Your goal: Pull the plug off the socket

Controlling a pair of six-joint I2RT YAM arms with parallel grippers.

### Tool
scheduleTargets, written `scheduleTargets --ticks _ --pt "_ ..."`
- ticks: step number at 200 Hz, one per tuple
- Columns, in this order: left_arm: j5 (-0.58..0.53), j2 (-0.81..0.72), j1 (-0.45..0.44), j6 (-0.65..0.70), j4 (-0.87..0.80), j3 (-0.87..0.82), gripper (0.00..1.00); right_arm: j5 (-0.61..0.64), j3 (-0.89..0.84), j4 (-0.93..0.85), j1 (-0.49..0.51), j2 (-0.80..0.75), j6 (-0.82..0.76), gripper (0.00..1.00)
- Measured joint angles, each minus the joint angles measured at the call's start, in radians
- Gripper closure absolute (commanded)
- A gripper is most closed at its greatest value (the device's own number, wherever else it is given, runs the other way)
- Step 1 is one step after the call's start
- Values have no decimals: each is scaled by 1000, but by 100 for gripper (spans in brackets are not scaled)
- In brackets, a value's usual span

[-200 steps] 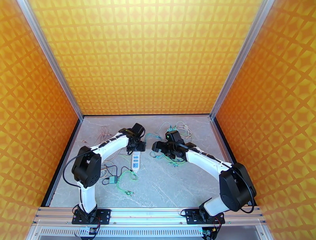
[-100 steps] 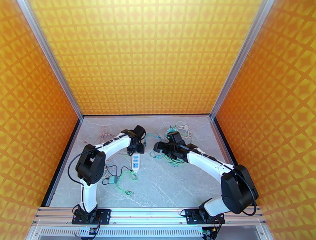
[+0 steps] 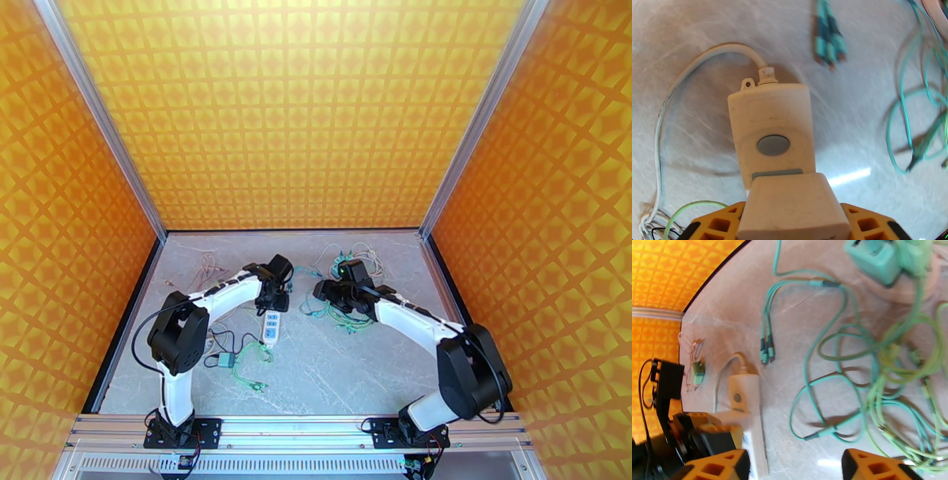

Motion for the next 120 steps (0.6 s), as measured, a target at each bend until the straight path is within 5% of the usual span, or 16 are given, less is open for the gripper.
scheduleTargets --ticks 120 --pt "35 -46 -71 51 46 -70 58 -378 111 200 -2 338 78 47"
